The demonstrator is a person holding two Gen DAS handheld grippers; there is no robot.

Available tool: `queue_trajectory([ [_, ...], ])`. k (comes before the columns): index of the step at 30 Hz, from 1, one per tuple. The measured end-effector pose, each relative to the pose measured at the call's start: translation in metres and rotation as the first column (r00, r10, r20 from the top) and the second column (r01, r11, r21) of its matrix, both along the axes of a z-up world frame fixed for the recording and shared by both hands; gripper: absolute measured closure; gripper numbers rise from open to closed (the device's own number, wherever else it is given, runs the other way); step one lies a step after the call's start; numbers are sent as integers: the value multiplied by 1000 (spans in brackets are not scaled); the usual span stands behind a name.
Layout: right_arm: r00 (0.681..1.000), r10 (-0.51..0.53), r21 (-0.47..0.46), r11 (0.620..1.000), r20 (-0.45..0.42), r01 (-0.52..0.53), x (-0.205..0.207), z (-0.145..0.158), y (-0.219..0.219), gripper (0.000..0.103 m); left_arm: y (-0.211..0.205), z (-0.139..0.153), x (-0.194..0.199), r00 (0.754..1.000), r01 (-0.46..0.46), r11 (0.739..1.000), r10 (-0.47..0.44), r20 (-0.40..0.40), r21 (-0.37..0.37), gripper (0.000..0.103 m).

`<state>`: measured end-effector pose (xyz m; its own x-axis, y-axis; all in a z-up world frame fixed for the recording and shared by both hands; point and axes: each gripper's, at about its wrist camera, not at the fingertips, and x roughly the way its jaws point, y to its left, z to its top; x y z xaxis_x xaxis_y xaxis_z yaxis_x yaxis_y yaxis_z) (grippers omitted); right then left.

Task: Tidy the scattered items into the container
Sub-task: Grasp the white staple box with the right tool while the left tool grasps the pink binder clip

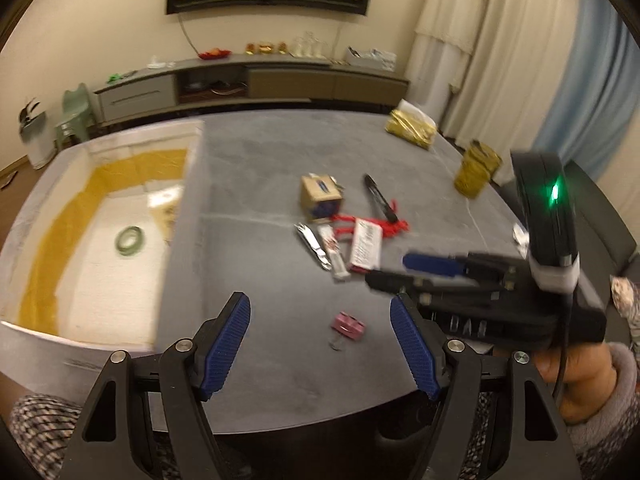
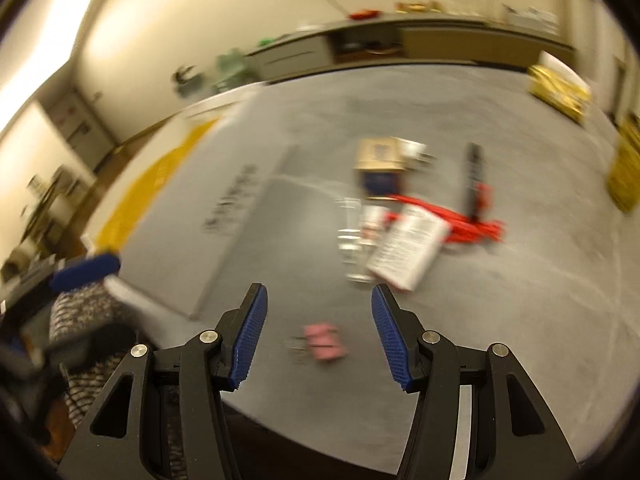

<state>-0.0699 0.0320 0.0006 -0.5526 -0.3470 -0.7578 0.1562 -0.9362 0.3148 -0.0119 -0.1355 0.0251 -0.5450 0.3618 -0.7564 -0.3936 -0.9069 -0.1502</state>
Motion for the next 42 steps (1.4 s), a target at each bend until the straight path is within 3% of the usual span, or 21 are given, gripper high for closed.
queue_trajectory([
  [8,996,-78,-7,997,33,78,-13,-14,39,45,49,-77,-15,990,85,994,-76,118,-75,30],
  [12,996,-76,-20,997,53,77,-23,-27,38,45,61,-101,-30,994,83,989,-74,76,-123,30],
  [16,988,-114,-107,986,101,125,-49,-43,44,45,64,-114,-43,993,115,986,-111,45,-119,30],
  [22,983,-127,-29,991,131,131,-76,-63,26,45,57,-125,-48,980,199,979,-198,13,-46,31],
  [23,982,-128,-1,992,137,129,-79,-68,21,45,56,-126,-47,978,207,978,-207,1,-42,33],
  [28,990,-119,133,985,77,108,-84,-71,2,46,50,-126,-43,973,222,973,-225,-46,-64,63],
  [29,990,-118,142,984,76,107,-83,-71,2,47,49,-126,-43,973,223,973,-226,-48,-59,66],
  [30,990,-123,142,984,76,111,-82,-71,3,55,48,-125,-43,973,222,974,-224,-47,-52,69],
  [35,987,-138,106,986,84,129,-77,-71,13,58,45,-122,-42,977,203,978,-206,-58,-47,67],
  [37,989,-132,90,988,66,126,-72,-66,14,55,46,-122,-42,979,191,980,-194,-62,-57,47],
  [42,993,-105,157,983,61,94,-68,-70,3,57,34,-125,-36,984,171,985,-171,-49,-17,49],
])
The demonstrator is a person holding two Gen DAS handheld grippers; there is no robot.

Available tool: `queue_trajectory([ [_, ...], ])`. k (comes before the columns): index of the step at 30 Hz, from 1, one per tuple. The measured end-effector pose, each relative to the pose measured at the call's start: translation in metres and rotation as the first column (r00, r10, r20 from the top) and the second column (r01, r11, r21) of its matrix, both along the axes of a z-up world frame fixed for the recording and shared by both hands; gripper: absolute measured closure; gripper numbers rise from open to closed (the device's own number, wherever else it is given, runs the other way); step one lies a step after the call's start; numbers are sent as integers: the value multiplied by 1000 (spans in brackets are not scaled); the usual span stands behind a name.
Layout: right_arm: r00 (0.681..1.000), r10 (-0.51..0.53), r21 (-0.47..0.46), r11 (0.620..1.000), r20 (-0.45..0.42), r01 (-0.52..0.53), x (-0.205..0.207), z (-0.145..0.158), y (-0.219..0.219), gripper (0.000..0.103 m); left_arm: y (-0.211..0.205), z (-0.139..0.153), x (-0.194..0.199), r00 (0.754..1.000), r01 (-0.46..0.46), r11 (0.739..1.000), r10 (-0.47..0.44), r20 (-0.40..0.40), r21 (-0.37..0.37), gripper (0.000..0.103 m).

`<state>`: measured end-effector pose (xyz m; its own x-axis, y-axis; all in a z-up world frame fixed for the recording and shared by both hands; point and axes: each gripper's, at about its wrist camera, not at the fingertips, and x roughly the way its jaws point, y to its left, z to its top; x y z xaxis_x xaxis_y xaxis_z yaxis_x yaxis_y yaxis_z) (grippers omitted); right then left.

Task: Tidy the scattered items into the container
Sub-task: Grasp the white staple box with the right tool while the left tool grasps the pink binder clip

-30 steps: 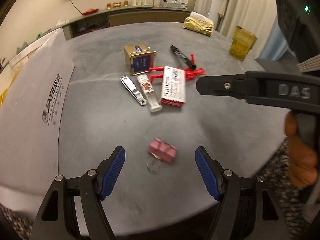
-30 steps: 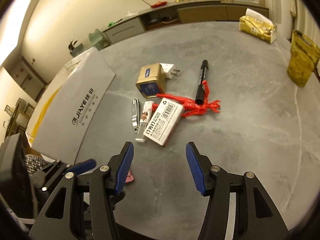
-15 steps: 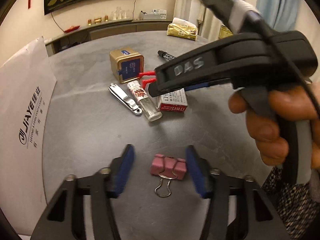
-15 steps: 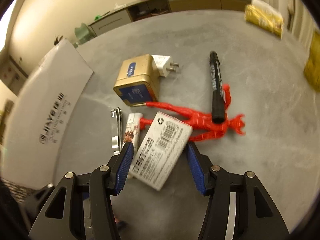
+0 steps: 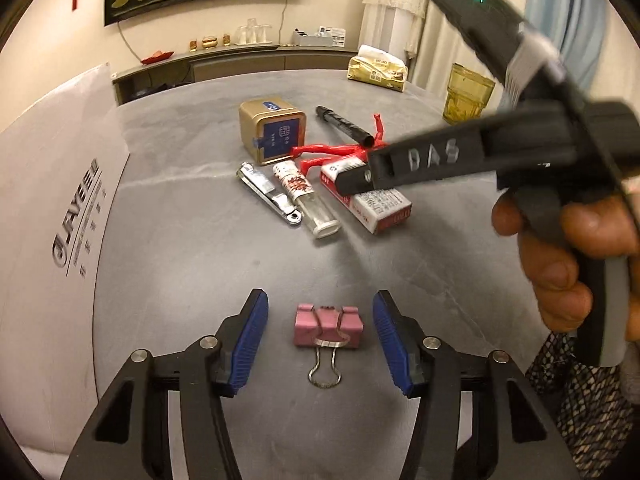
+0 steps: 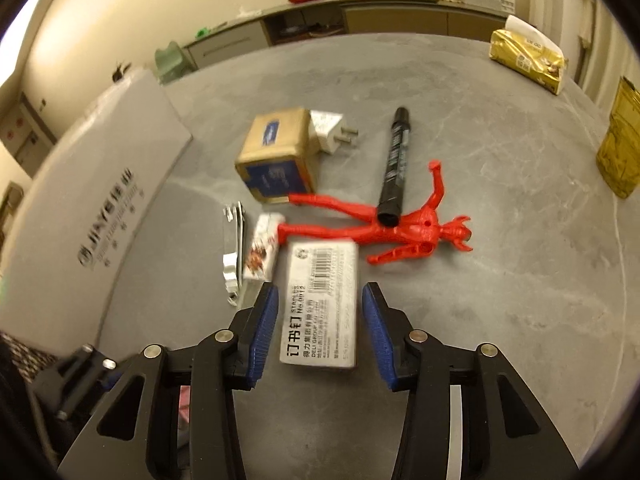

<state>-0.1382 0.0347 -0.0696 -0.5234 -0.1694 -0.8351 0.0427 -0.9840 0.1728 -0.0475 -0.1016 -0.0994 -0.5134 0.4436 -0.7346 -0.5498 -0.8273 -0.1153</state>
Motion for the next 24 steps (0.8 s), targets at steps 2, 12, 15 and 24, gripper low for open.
queue_trajectory([
  [2,1000,9,45,999,2,-9,-1,0,-4,63,-4,0,2,1000,-2,1000,2,0,5,65],
  [12,1000,-7,43,999,9,7,7,0,3,60,-6,0,1,1000,16,998,-17,25,57,55],
  [15,1000,4,62,998,-1,-4,10,-1,1,61,2,-2,6,1000,30,999,-29,-11,20,54],
  [24,999,-45,-180,983,-1,44,23,7,28,63,-2,18,8,997,9,999,-5,-82,49,70],
])
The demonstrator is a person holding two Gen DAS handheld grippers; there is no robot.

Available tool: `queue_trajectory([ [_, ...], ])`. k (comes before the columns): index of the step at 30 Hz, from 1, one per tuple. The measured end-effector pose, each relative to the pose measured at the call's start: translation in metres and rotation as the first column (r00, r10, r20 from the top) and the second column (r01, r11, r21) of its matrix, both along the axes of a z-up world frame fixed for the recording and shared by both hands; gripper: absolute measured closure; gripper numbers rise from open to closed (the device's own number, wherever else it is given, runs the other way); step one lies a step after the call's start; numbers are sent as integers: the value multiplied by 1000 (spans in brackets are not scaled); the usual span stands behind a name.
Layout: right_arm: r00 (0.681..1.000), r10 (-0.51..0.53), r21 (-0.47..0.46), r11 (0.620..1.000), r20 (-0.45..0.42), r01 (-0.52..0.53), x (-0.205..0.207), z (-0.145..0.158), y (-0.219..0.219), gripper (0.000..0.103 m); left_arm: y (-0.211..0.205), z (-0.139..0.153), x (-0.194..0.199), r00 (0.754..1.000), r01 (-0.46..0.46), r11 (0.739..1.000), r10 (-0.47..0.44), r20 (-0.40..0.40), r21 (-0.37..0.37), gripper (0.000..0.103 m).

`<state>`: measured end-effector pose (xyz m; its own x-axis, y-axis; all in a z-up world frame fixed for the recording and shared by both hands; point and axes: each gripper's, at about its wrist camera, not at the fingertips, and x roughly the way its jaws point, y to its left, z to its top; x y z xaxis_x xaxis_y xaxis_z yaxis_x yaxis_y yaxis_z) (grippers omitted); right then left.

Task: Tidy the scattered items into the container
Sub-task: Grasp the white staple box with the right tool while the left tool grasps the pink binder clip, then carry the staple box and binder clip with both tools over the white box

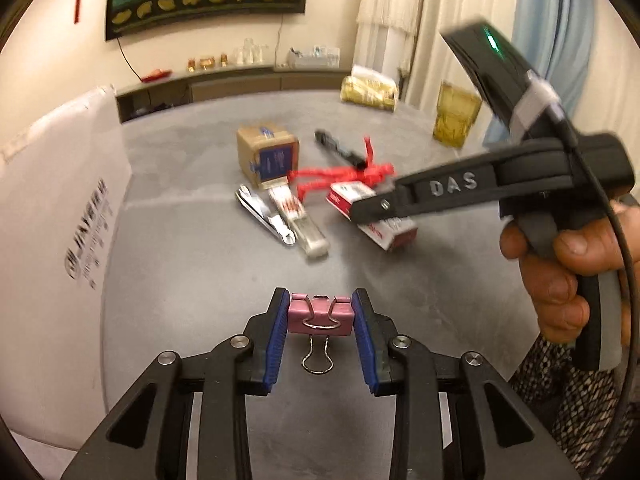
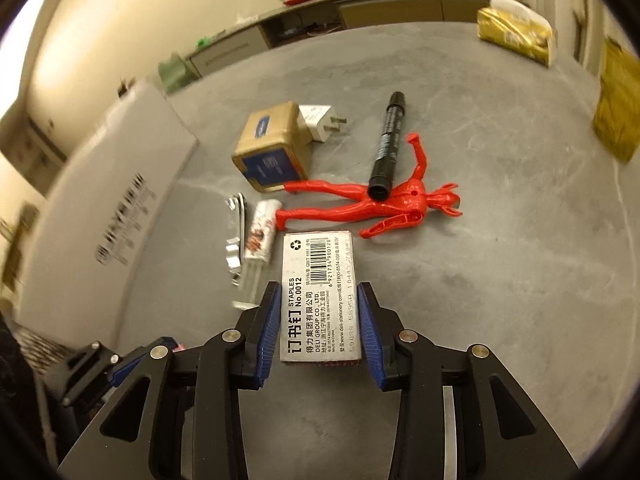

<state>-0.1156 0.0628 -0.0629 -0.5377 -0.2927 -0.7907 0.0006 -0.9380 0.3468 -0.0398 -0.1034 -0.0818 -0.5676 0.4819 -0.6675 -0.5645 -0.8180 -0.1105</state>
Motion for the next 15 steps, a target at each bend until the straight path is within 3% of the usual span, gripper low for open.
queue_trajectory([
  [9,999,17,-42,999,-42,-18,12,14,-7,63,-21,29,-4,998,-60,994,62,-21,97,70],
  [15,996,48,-37,998,-68,-51,18,21,-18,63,-34,53,4,992,-71,989,84,-89,131,70],
])
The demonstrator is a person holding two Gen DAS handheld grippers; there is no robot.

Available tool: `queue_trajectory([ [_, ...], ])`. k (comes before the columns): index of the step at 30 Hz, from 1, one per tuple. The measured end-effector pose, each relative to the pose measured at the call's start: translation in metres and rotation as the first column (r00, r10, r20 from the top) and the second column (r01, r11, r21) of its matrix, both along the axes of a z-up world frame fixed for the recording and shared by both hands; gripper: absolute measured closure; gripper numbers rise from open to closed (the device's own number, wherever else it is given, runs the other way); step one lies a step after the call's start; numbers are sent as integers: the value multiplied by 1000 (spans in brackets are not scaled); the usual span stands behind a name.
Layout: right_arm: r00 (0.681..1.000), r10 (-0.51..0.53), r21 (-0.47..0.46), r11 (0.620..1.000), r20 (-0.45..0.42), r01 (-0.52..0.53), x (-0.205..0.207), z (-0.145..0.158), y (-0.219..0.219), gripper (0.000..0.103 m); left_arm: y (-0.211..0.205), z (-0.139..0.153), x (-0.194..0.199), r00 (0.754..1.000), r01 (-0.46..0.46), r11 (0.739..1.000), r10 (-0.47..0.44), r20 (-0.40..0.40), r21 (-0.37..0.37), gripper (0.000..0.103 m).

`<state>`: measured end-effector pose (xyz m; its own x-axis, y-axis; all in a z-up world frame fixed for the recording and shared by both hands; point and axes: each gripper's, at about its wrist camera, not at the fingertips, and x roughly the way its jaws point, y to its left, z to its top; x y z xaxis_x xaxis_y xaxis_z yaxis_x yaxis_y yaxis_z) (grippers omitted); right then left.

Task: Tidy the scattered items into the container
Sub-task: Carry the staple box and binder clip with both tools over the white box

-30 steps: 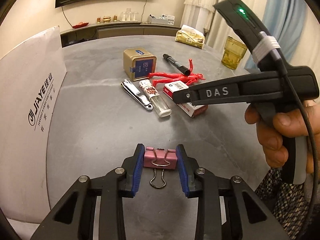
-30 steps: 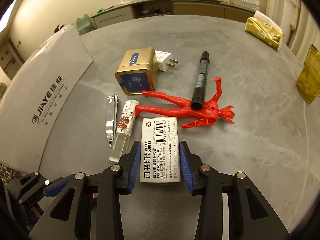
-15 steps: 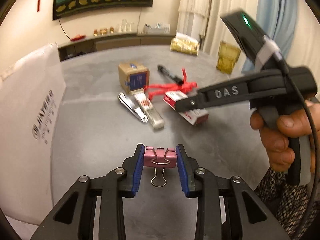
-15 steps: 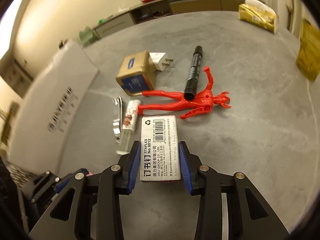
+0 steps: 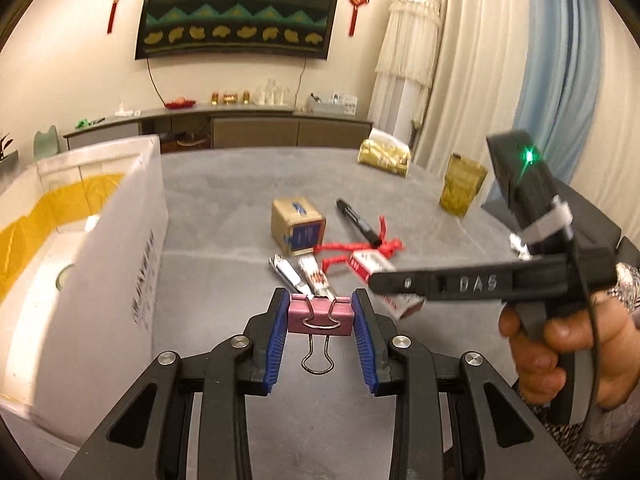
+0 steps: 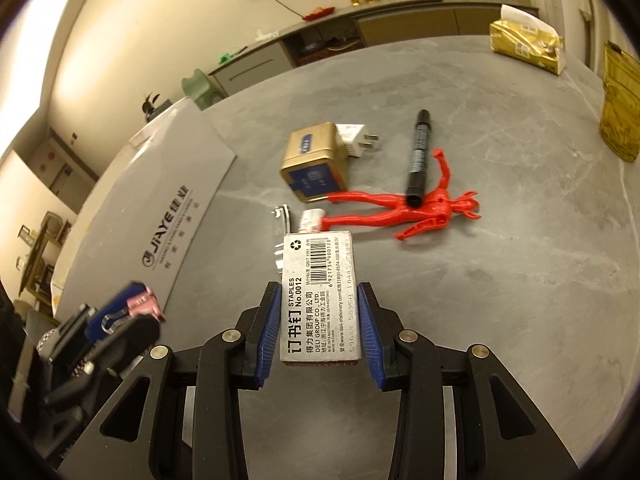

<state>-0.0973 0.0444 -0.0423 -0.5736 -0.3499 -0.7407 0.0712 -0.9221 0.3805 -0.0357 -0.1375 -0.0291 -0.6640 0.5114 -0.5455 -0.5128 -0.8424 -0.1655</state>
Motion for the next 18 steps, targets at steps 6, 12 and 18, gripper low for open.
queue_trajectory([
  [6,999,32,5,999,-32,-32,9,8,-16,63,-12,15,5,999,-29,999,31,-42,28,70],
  [12,995,62,59,997,-72,-57,22,14,-33,63,-25,32,18,996,-56,997,61,-73,59,70],
  [18,991,77,83,994,-110,-68,36,27,-46,63,-40,49,39,990,-88,992,97,-104,87,70],
])
